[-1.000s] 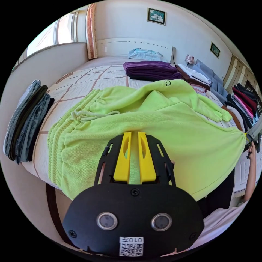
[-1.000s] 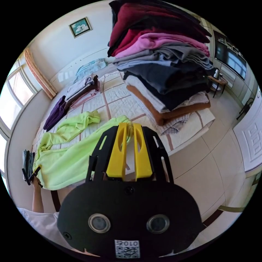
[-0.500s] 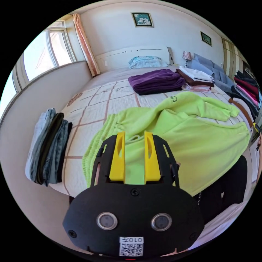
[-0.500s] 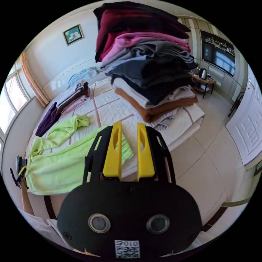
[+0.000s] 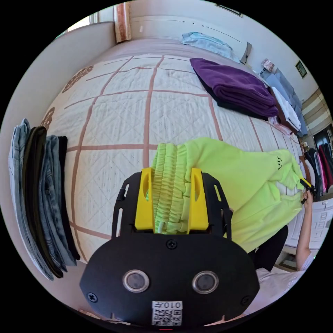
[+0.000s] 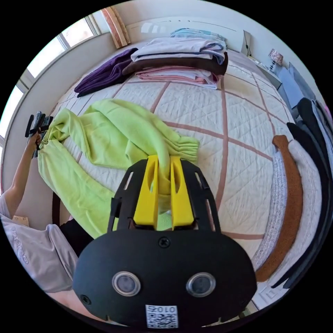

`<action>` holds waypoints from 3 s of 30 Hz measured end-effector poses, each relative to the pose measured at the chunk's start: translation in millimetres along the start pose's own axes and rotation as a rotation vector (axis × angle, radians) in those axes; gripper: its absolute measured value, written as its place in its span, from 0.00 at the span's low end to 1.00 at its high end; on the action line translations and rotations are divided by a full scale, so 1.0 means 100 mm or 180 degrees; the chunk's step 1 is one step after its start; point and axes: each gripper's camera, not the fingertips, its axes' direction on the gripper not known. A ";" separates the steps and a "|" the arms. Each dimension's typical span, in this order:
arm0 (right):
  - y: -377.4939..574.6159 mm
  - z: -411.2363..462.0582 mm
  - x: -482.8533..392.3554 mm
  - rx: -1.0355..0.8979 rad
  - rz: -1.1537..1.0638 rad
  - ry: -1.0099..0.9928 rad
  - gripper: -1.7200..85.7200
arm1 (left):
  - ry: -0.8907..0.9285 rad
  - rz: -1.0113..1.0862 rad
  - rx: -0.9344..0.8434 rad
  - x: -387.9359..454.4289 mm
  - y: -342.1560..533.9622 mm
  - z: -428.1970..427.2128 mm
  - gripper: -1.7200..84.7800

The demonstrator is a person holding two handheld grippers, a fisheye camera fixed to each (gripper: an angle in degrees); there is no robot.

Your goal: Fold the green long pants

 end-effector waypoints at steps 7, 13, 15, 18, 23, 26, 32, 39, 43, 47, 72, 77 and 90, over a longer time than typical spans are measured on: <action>0.96 -0.72 -0.80 0.1044 -0.1189 0.0529 0.06 | 0.0765 0.0282 0.1163 -0.23 0.60 -0.80 0.05; 1.64 0.07 -0.70 -0.0096 -0.1268 -0.0419 0.10 | 0.1066 0.0354 0.1195 -0.46 0.75 -0.74 0.08; 1.74 -0.15 -0.60 0.0484 -0.1045 -0.0520 0.11 | 0.0970 0.0471 0.1145 -0.36 0.66 -0.74 0.11; 1.64 -0.33 -0.47 0.0958 -0.0698 -0.0313 0.14 | 0.0735 0.0581 0.0991 -0.13 0.50 -0.73 0.15; 1.13 -0.13 -0.50 0.0722 -0.0898 -0.0132 0.17 | 0.0073 0.1523 0.0726 0.71 0.06 -0.65 0.19; 0.78 0.15 -0.54 0.0408 -0.1144 -0.0163 0.17 | -0.0433 0.1953 0.0407 1.08 -0.33 -0.41 0.20; 0.40 0.69 -0.55 -0.0166 -0.1417 -0.0404 0.17 | -0.0238 0.2485 -0.0244 1.37 -1.03 0.13 0.19; 0.48 0.93 -0.49 -0.0057 -0.1315 -0.0520 0.17 | -0.0056 0.2756 -0.0661 1.57 -1.22 0.48 0.15; 0.52 0.97 -0.52 -0.0068 -0.1354 -0.0407 0.17 | -0.0051 0.2930 -0.0669 1.62 -1.05 0.41 0.09; 0.53 1.00 -0.54 -0.0088 -0.1410 -0.0343 0.13 | -0.0284 0.3047 -0.0444 1.69 -0.83 0.19 0.05; -1.39 0.94 -0.08 0.0048 -0.0715 0.1668 0.11 | -0.0263 0.1317 0.0406 0.67 -1.27 -0.52 0.02; -0.53 1.24 -0.45 0.0580 -0.1918 0.1700 0.14 | -0.0179 0.1310 0.0489 0.61 -1.26 -0.56 0.03; -1.09 1.46 0.08 -0.0179 -0.1789 0.0794 0.10 | -0.0126 0.1315 0.0539 0.55 -1.27 -0.77 0.03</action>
